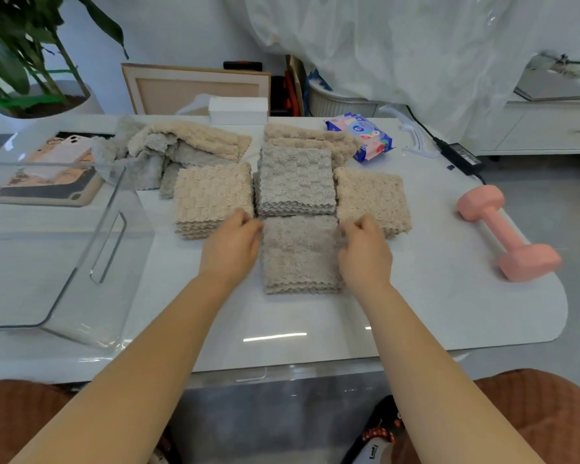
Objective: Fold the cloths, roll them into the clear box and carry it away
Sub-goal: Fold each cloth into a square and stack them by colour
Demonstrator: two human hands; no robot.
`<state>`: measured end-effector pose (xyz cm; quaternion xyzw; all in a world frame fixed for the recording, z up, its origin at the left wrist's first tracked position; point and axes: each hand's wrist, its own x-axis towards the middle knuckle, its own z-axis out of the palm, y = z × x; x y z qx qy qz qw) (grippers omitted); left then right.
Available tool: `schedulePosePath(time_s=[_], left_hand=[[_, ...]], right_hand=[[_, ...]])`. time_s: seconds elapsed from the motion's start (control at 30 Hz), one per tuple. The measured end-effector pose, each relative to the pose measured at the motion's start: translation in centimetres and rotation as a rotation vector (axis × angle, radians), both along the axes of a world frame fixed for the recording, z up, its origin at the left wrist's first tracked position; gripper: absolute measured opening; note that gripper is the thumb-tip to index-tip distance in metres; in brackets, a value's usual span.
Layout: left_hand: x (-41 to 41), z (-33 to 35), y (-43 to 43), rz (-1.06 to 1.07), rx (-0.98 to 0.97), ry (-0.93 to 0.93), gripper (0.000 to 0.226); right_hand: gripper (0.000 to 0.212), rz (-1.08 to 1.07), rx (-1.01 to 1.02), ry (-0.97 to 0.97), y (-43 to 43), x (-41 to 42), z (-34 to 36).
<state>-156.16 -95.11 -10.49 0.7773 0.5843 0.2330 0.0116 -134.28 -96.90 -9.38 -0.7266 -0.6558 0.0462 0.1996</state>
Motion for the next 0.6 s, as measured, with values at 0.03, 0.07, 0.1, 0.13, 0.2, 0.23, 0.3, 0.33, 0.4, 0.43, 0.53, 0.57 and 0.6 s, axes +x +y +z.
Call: schedulePosePath(time_s=[0.03,0.07,0.1,0.13,0.2,0.23,0.3,0.33,0.4,0.43,0.53,0.57,0.6], left_hand=[[-0.5,0.9,0.3,0.019,0.067,-0.043,0.025],[-1.0,1.8,0.9,0.059,0.113,-0.081,0.024],[-1.5,2.7,1.7,0.109,0.138,-0.113,0.024],[-2.0,3.4,2.7,0.169,0.141,-0.137,0.025],[-3.4,4.1,5.1,0.29,0.104,-0.155,0.027],[-4.4,4.0,6.4,0.345,0.066,-0.142,0.029],[-6.4,3.3,8.9,0.445,-0.032,-0.107,0.032],[-7.4,2.9,10.3,0.506,-0.078,-0.1,0.035],[-8.7,2.3,12.5,0.628,-0.134,-0.098,0.038],[-9.1,2.1,13.4,0.677,-0.137,-0.097,0.04],[-9.7,1.2,16.2,0.724,-0.191,-0.075,0.048],[-10.0,0.9,17.0,0.724,-0.232,-0.051,0.049],[-10.3,0.8,17.6,0.719,-0.261,-0.014,0.048]], right_hand=[[0.034,0.008,0.122,0.007,0.3,-0.7,0.3],[0.035,0.039,0.209,0.014,0.9,-1.6,0.6],[0.038,0.082,0.255,0.015,1.6,-2.7,0.8],[0.042,0.128,0.243,0.005,2.7,-3.9,0.9],[0.05,0.197,0.118,-0.063,4.8,-5.7,0.9],[0.052,0.219,0.056,-0.102,6.0,-6.2,0.4],[0.054,0.238,-0.035,-0.175,7.4,-6.7,-1.2],[0.054,0.235,-0.063,-0.195,8.0,-6.7,-2.3],[0.054,0.218,-0.062,-0.201,8.3,-6.6,-4.1],[0.053,0.209,-0.039,-0.197,8.2,-6.6,-4.6],[0.058,0.194,0.006,-0.207,8.5,-6.6,-5.4],[0.059,0.193,0.021,-0.203,8.6,-6.7,-5.6],[0.058,0.191,0.035,-0.204,8.6,-6.8,-5.7]])
